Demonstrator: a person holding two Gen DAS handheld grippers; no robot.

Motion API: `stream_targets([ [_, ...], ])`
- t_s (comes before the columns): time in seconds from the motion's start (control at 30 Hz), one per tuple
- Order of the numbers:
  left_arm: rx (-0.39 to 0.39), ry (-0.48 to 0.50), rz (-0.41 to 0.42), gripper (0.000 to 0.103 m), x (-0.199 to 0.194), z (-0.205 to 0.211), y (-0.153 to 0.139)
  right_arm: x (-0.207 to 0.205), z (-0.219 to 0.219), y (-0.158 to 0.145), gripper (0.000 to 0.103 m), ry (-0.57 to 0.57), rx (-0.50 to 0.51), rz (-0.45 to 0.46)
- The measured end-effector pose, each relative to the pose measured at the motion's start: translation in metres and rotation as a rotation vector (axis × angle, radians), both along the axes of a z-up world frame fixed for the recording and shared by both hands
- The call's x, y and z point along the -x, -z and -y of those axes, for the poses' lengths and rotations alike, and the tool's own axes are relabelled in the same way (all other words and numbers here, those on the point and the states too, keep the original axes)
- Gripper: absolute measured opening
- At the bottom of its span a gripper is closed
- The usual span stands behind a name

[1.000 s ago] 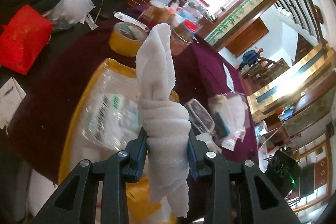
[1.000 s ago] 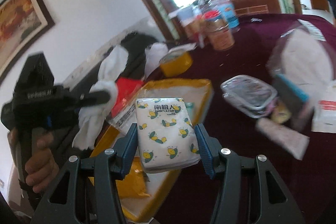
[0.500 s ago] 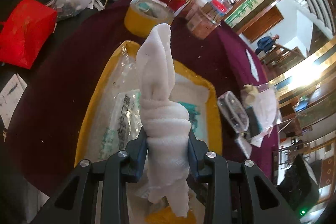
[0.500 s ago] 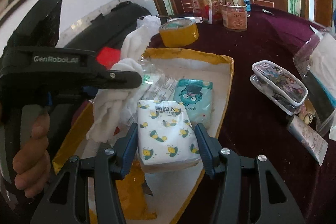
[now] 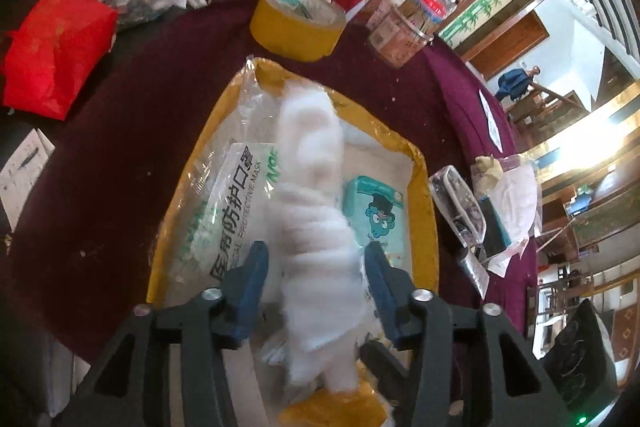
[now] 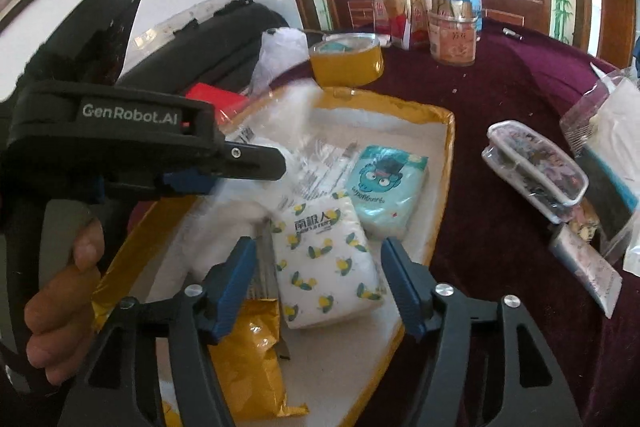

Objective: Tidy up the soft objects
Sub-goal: 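Carry the tissue pack and towel over the tray and open both tools, then move both tools back toward the pile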

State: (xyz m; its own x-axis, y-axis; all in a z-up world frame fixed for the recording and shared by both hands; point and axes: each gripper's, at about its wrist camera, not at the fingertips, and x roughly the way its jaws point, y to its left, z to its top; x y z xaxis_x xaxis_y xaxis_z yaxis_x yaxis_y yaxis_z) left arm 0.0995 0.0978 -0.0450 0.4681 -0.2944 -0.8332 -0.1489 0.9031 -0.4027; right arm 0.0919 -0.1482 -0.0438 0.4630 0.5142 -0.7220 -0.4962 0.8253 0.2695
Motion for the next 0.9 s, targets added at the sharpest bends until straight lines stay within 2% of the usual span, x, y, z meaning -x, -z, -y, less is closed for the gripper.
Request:
stream_targets([
  [0.07,-0.018,-0.01,0.032,0.063,0.01,0.003,-0.008,0.006,0.007,-0.006,0.07,0.005,-0.018,0.025],
  [0.27,-0.077,-0.021,0.154,0.069,0.051,0.03,-0.033,0.025,0.044,-0.026,0.07,0.014,-0.121,0.103],
  [0.4,-0.143,-0.024,0.233,0.074,0.079,0.066,-0.041,0.029,0.085,-0.025,0.07,0.043,-0.228,0.057],
  [0.53,-0.204,-0.029,0.286,0.085,0.09,0.1,-0.04,0.029,0.129,-0.01,0.07,0.146,-0.28,-0.007],
  [0.6,-0.208,-0.019,0.292,0.086,0.092,0.116,-0.038,0.027,0.146,-0.004,0.07,0.186,-0.283,-0.034],
  [0.73,-0.15,0.038,0.253,0.086,0.09,0.139,-0.03,0.028,0.179,0.001,0.07,0.243,-0.276,-0.049],
  [0.9,-0.118,0.118,0.211,0.086,0.088,0.166,-0.024,0.028,0.209,0.004,0.07,0.248,-0.3,-0.076],
])
